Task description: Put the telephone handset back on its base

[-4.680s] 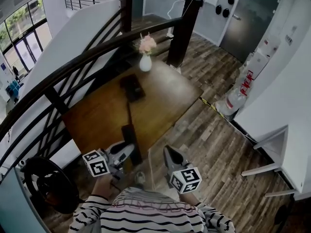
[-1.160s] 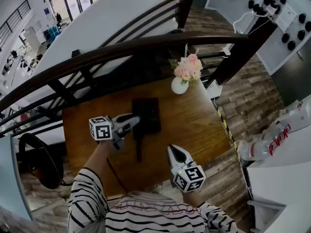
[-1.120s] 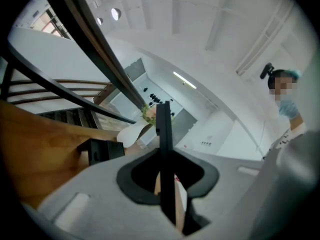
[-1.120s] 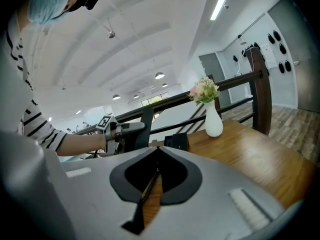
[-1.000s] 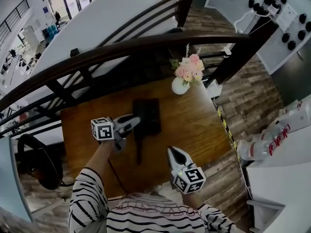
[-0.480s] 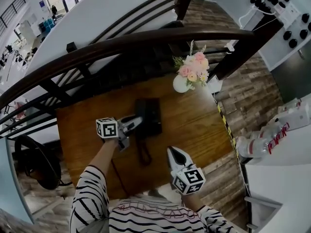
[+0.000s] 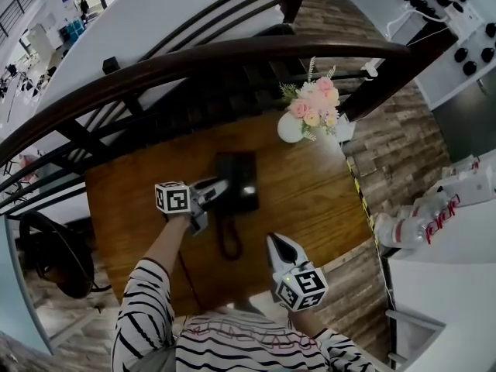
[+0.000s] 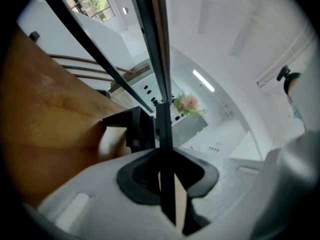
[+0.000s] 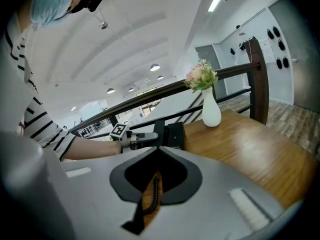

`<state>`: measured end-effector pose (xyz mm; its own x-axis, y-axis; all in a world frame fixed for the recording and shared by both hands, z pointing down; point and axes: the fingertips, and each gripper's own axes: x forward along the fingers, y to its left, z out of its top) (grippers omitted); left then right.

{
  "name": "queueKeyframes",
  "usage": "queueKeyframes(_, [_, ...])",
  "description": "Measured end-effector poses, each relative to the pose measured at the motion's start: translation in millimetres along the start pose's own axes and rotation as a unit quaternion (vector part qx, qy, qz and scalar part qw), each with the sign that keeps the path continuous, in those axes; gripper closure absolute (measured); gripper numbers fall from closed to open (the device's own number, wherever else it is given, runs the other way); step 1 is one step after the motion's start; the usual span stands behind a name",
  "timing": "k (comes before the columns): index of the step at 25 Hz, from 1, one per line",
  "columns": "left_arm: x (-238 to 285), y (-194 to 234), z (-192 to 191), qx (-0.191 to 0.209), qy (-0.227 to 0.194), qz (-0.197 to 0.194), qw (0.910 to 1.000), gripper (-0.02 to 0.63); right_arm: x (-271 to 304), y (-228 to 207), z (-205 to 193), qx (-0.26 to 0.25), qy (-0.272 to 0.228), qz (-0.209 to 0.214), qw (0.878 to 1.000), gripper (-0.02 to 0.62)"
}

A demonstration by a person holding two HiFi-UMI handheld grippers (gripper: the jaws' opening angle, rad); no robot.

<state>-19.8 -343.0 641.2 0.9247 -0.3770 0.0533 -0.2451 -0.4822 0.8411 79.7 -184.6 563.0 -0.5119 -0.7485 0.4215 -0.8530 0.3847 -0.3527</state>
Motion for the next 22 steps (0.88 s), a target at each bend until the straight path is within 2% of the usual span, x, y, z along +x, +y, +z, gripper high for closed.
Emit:
queueKeyframes(6, [0, 19, -2, -0.008, -0.004, 0.017, 0.9998, 0.531, 1, -3, -4, 0.001, 0.004, 0.004, 1.0, 0.594])
queueKeyframes(22, [7, 25, -5, -0.025, 0.001, 0.018, 0.9995, 0.529, 0, -8, -5, 0.006, 0.007, 0.001, 1.0, 0.594])
